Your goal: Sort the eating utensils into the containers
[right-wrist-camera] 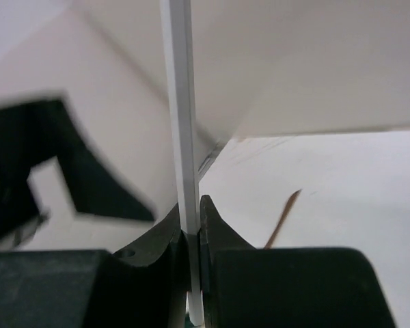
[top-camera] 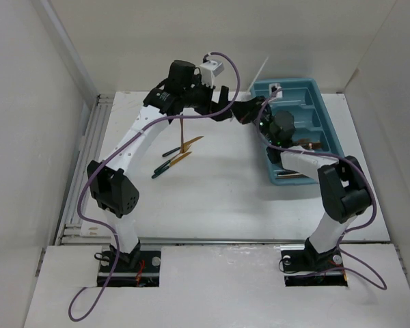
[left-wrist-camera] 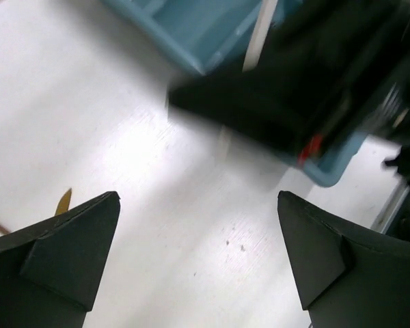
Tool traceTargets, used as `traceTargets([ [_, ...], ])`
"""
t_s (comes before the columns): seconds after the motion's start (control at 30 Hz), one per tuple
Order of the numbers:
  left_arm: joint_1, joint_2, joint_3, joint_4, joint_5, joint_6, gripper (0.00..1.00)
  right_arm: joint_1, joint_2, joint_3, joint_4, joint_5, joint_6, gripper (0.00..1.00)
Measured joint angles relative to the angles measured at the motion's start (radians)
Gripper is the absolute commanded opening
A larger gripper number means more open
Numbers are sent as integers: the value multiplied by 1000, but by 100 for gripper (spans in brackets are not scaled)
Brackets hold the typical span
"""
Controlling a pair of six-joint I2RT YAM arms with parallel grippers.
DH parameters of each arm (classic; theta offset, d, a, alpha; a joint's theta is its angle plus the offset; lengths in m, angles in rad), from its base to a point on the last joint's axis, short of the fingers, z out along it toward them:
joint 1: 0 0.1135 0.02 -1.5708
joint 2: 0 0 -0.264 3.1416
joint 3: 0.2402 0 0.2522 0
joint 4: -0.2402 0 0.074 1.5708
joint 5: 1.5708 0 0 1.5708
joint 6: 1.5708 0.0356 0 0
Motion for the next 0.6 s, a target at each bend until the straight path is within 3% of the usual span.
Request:
traceTargets([
  [0.23,0,25,20,-85,-211,68,100,-182,82,199,-203,256,165,0],
  [0.5,66,40,-1,-78,-502,116,100,-294,399,528,-444,441,415,0],
  [0.6,90,51,-33,-75,-575,124,100,-295,515,665,-558,496,457,9],
])
